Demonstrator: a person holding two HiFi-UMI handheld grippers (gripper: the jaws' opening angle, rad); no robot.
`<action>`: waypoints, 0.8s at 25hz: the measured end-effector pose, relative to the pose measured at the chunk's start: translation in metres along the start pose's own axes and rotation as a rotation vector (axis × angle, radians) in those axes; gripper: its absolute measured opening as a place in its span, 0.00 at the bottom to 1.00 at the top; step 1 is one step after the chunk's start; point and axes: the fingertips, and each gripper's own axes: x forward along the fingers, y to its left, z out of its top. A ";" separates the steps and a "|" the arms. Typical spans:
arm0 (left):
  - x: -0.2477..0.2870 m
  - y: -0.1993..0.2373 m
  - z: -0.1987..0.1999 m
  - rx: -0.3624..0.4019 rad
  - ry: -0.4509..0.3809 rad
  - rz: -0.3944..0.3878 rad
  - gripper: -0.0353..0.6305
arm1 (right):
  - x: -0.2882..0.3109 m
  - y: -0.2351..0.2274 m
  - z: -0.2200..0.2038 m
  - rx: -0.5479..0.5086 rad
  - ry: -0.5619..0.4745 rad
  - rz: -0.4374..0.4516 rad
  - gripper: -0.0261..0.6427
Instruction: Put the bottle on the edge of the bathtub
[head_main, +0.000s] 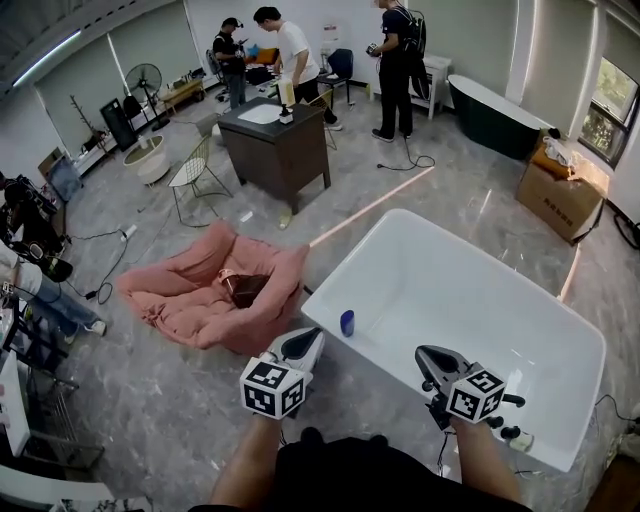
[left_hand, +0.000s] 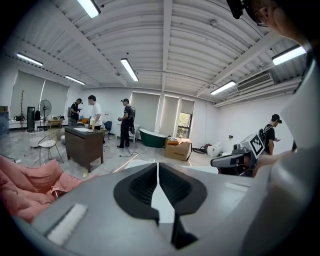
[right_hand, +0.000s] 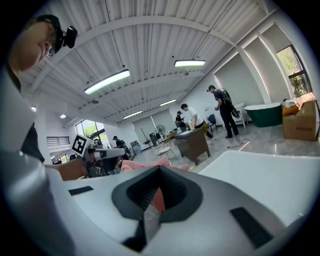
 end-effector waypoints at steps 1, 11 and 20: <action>-0.002 0.000 0.007 0.002 -0.011 0.008 0.09 | 0.000 0.001 0.010 -0.011 -0.018 0.004 0.06; -0.029 0.018 0.051 0.017 -0.097 0.047 0.08 | 0.013 0.048 0.083 -0.132 -0.180 0.062 0.06; -0.038 0.038 0.039 -0.012 -0.079 0.069 0.08 | 0.028 0.062 0.074 -0.156 -0.159 0.070 0.06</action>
